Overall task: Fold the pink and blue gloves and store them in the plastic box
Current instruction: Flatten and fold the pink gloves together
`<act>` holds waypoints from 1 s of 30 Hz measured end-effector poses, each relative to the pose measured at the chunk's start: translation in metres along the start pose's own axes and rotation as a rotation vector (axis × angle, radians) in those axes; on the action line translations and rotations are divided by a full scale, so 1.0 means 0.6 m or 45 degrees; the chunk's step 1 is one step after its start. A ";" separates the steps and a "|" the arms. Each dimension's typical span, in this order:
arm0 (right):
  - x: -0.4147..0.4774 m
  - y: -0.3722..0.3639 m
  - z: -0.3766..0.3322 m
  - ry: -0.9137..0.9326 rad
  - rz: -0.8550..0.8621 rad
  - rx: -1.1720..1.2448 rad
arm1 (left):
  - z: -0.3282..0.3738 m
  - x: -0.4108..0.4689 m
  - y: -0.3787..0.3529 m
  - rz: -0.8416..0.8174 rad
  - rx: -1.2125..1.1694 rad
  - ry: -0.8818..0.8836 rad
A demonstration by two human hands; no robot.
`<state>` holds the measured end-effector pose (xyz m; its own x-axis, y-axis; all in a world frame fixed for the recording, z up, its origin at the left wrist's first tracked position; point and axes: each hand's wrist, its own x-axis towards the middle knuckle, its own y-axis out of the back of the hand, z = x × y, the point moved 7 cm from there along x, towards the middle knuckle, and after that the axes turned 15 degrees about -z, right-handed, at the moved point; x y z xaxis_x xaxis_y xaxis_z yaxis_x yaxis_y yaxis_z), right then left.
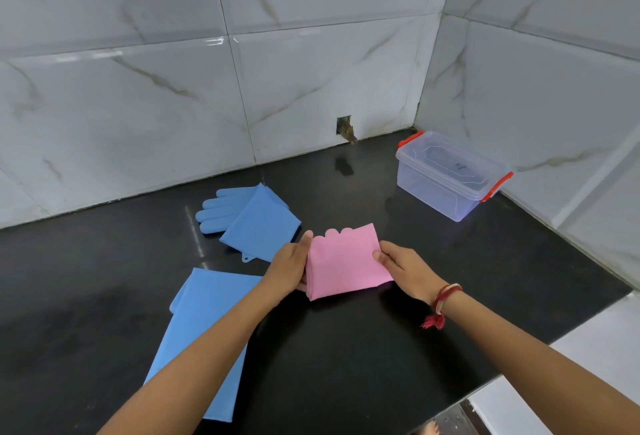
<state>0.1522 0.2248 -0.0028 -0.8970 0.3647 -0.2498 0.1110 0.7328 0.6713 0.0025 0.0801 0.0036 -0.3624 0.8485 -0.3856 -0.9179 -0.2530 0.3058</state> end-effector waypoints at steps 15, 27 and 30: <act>-0.028 0.012 -0.083 0.086 0.677 -0.682 | 0.056 -0.037 -0.045 0.718 1.323 -0.384; 0.025 -0.070 -0.029 -0.037 0.037 -0.519 | -0.001 0.016 -0.102 0.155 1.399 -0.224; 0.028 -0.072 -0.032 -0.085 0.024 -0.562 | 0.006 0.018 -0.102 0.118 1.444 -0.198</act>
<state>0.1242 0.1883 -0.0229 -0.8653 0.4224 -0.2697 -0.0797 0.4154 0.9062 0.0552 0.1064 -0.0162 -0.3247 0.9166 -0.2335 -0.1860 0.1801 0.9659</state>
